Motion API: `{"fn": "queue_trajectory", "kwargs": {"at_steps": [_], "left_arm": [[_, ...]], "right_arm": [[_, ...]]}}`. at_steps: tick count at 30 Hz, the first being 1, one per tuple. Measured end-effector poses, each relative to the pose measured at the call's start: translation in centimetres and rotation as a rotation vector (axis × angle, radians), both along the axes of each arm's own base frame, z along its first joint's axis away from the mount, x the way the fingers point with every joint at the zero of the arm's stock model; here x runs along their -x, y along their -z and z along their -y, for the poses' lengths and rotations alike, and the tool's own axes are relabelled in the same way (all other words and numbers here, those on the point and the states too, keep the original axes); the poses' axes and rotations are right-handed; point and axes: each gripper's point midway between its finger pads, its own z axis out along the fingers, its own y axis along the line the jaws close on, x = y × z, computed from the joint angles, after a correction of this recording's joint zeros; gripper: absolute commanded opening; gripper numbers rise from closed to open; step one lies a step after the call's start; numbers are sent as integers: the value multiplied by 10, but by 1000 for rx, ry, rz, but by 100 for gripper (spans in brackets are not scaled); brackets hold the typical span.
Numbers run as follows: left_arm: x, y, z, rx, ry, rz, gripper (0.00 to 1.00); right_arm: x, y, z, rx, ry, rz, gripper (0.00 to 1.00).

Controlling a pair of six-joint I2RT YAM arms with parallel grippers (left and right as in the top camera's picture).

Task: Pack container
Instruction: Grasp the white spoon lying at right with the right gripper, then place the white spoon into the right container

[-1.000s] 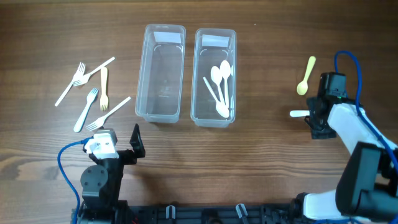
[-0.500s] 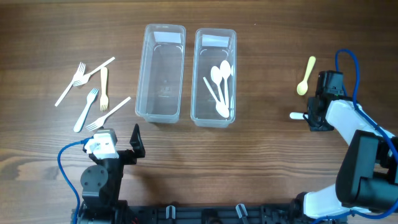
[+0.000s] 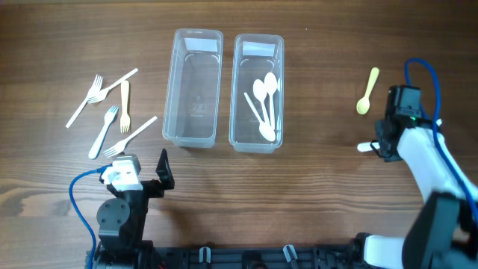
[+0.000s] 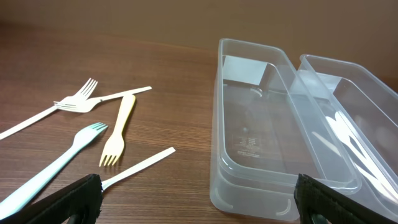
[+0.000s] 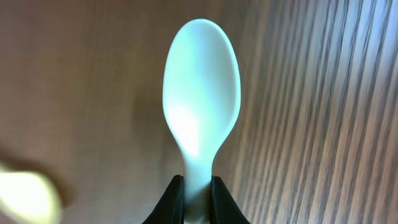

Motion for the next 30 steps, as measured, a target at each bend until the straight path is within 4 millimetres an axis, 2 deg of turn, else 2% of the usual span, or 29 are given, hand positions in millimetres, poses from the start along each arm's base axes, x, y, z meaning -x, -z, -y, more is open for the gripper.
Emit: {"fn": "queue_trajectory", "kwargs": {"at_steps": [4, 6, 8, 11, 13, 16, 17, 20, 23, 26, 30], "left_arm": [[0, 0, 0, 0, 0, 0, 100], [0, 0, 0, 0, 0, 0, 100], [0, 0, 0, 0, 0, 0, 100], [0, 0, 0, 0, 0, 0, 100], [0, 0, 0, 0, 0, 0, 100], [0, 0, 0, 0, 0, 0, 100], [0, 0, 0, 0, 0, 0, 100], [0, 0, 0, 0, 0, 0, 100], [0, 0, 0, 0, 0, 0, 100], [0, 0, 0, 0, 0, 0, 100], [0, 0, 0, 0, 0, 0, 100]], "right_arm": [[-6, -43, 2, 64, -68, 110, 4], [-14, -71, -8, 113, -182, 170, 4], [-28, -95, -28, 157, -327, 241, 4], [-45, -130, -77, 192, -568, 363, 4], [-53, -146, -108, 189, -697, 435, 4], [-57, -164, -169, 142, -909, 540, 4], [-56, -164, -179, 135, -944, 546, 4], [-54, -162, -224, 133, -1136, 556, 4], [-51, -134, -263, 142, -1332, 469, 4], [-48, -107, -279, 145, -1438, 385, 4], [-44, -89, -293, 151, -1519, 332, 4]]}}
